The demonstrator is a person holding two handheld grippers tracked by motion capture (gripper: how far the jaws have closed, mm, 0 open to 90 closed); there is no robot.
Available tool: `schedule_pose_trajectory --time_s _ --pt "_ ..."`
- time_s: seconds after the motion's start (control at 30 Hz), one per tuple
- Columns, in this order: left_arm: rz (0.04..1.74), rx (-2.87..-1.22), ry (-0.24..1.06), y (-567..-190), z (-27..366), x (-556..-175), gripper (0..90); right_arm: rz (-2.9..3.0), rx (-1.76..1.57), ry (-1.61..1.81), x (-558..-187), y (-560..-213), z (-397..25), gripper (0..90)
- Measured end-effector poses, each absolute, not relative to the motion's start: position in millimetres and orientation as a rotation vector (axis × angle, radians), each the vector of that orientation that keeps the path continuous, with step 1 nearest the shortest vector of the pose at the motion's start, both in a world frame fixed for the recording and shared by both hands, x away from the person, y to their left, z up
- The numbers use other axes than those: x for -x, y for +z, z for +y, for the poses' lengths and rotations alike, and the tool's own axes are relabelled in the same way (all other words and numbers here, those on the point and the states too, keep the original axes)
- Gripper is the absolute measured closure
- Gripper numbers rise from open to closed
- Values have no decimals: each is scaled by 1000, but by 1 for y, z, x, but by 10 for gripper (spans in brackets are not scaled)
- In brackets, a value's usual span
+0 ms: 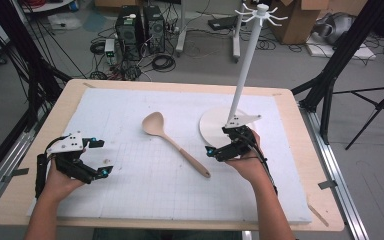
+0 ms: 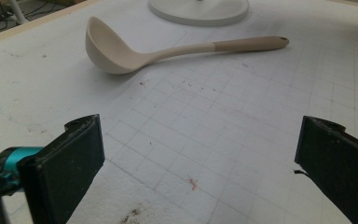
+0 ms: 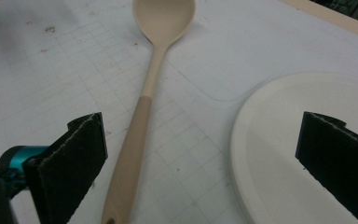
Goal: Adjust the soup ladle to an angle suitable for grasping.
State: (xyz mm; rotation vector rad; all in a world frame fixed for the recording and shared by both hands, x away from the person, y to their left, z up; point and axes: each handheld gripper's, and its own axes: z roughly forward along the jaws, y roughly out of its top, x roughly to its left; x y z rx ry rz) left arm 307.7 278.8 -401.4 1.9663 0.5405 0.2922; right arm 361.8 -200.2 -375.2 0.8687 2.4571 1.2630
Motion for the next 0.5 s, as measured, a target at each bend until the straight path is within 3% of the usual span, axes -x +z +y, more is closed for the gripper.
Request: schedule_pose_trajectory --time_s 0.5 --pt "538 -1960 293 -401 279 -308 17 2570 -816 1205 -392 -382 -149 9"
